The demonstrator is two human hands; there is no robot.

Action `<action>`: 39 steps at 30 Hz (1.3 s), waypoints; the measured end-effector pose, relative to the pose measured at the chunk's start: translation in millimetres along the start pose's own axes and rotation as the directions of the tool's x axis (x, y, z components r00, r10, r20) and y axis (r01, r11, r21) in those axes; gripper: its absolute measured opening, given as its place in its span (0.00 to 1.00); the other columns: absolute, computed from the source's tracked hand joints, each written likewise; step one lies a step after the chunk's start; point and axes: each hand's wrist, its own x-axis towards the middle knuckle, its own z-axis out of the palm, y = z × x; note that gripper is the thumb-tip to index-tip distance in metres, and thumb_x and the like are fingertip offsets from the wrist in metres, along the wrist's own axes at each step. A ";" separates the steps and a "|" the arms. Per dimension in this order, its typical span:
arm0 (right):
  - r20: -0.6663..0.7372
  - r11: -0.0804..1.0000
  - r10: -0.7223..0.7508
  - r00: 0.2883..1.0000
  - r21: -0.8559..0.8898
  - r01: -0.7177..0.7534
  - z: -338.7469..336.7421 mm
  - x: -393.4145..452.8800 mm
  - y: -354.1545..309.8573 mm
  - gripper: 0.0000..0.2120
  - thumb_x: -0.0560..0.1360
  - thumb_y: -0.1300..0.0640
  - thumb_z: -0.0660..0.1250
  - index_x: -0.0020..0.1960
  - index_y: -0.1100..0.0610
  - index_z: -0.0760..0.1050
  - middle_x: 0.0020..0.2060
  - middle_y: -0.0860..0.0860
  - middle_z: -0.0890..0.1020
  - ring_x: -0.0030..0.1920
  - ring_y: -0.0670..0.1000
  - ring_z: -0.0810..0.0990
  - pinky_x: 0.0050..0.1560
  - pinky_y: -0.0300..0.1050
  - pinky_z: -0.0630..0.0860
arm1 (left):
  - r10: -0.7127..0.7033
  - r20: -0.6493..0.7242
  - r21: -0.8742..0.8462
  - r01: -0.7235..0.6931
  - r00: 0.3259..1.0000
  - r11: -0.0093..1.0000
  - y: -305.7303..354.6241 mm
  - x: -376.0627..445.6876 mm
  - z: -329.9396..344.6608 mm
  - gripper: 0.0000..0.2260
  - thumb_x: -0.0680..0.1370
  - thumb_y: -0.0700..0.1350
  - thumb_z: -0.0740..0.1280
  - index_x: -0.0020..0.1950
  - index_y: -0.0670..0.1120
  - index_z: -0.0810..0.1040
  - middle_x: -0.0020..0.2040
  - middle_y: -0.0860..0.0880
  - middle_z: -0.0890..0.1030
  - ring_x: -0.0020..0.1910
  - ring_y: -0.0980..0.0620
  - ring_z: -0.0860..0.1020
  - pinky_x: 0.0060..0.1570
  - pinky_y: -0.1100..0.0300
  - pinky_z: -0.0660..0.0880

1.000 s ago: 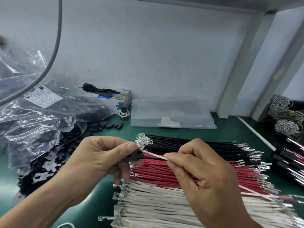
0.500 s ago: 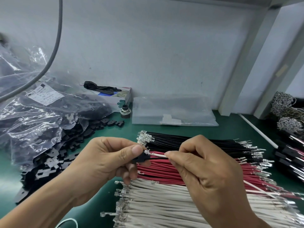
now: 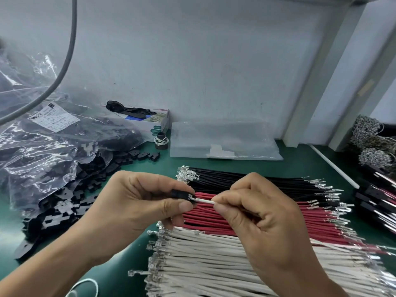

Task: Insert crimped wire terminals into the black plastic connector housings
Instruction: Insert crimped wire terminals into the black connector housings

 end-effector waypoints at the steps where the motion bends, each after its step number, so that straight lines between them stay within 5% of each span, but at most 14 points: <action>1: 0.007 1.000 0.020 1.000 0.012 -0.020 0.7 -0.1 0.2 0.05 0.75 0.51 0.71 0.44 0.50 0.85 0.39 0.44 0.78 0.39 0.49 0.80 0.36 0.43 0.75 | 0.003 -0.005 0.021 -0.003 1.000 1.000 0.7 -0.3 0.5 0.12 0.65 0.42 0.82 0.47 0.44 0.89 0.33 0.40 0.85 0.30 0.49 0.82 0.31 0.62 0.79; 12: 0.065 0.969 -0.081 0.995 -0.229 0.094 -4.8 4.9 -1.1 0.11 0.79 0.47 0.64 0.44 0.51 0.82 0.40 0.41 0.76 0.38 0.44 0.77 0.35 0.43 0.76 | 0.163 -0.057 0.426 -0.124 0.985 0.896 -0.7 -4.5 5.2 0.09 0.66 0.53 0.81 0.44 0.61 0.88 0.31 0.49 0.85 0.28 0.53 0.82 0.32 0.65 0.77; 17: 0.062 0.999 0.016 0.998 -0.049 -0.013 -4.6 4.2 -1.1 0.07 0.77 0.48 0.68 0.43 0.48 0.82 0.39 0.42 0.78 0.42 0.45 0.79 0.40 0.33 0.71 | 0.054 0.028 0.120 -0.057 0.998 0.991 3.9 -3.9 1.9 0.10 0.69 0.49 0.82 0.47 0.48 0.89 0.32 0.43 0.85 0.27 0.51 0.82 0.28 0.66 0.74; 19: 0.063 0.990 -0.028 0.998 -0.137 0.036 -3.5 3.8 -1.8 0.08 0.78 0.48 0.67 0.44 0.50 0.82 0.40 0.41 0.77 0.40 0.44 0.78 0.38 0.35 0.72 | 0.062 -0.003 0.157 -0.061 0.998 0.986 2.4 -4.2 3.5 0.10 0.68 0.51 0.82 0.46 0.50 0.89 0.31 0.44 0.85 0.26 0.51 0.82 0.27 0.65 0.76; 22: 0.054 0.932 -0.131 0.990 -0.333 0.142 -3.8 4.6 -2.7 0.11 0.79 0.50 0.64 0.44 0.53 0.82 0.40 0.43 0.76 0.36 0.43 0.74 0.35 0.37 0.72 | 0.089 -0.080 0.298 -0.062 0.993 0.953 -3.0 -4.3 7.1 0.11 0.64 0.58 0.79 0.44 0.58 0.89 0.31 0.46 0.85 0.26 0.48 0.83 0.30 0.50 0.82; 27: 0.087 0.998 0.053 0.995 -0.048 -0.049 -5.2 2.7 -0.3 0.06 0.77 0.50 0.69 0.43 0.49 0.82 0.39 0.42 0.77 0.41 0.44 0.78 0.40 0.32 0.70 | 0.075 -0.004 0.258 -0.072 0.997 0.964 0.5 -5.4 5.3 0.11 0.68 0.57 0.79 0.47 0.56 0.89 0.31 0.46 0.85 0.26 0.49 0.82 0.27 0.65 0.72; 30: 0.076 0.958 -0.097 0.992 -0.263 0.113 -4.9 4.1 -2.5 0.08 0.79 0.52 0.67 0.44 0.52 0.82 0.40 0.43 0.76 0.38 0.44 0.76 0.37 0.38 0.73 | 0.056 -0.038 0.320 -0.041 0.998 0.947 0.7 -5.2 7.7 0.06 0.69 0.51 0.80 0.44 0.56 0.89 0.31 0.46 0.85 0.25 0.49 0.82 0.26 0.64 0.75; 33: 0.125 0.857 -0.219 0.968 -0.449 0.252 -2.5 4.4 -1.0 0.08 0.79 0.57 0.67 0.43 0.56 0.81 0.40 0.47 0.76 0.35 0.47 0.74 0.31 0.45 0.74 | 0.023 -0.075 0.418 0.010 0.997 0.909 -2.0 -4.9 11.6 0.05 0.69 0.51 0.79 0.43 0.58 0.88 0.31 0.46 0.85 0.26 0.46 0.82 0.29 0.49 0.79; 39: 0.146 0.999 0.027 0.989 -0.044 -0.021 -2.2 2.3 -0.7 0.07 0.78 0.50 0.68 0.45 0.51 0.82 0.40 0.42 0.77 0.42 0.45 0.78 0.41 0.38 0.74 | -0.076 0.013 0.183 0.073 0.997 0.981 5.3 -4.6 8.7 0.16 0.64 0.58 0.81 0.46 0.51 0.89 0.33 0.42 0.85 0.24 0.47 0.81 0.26 0.64 0.73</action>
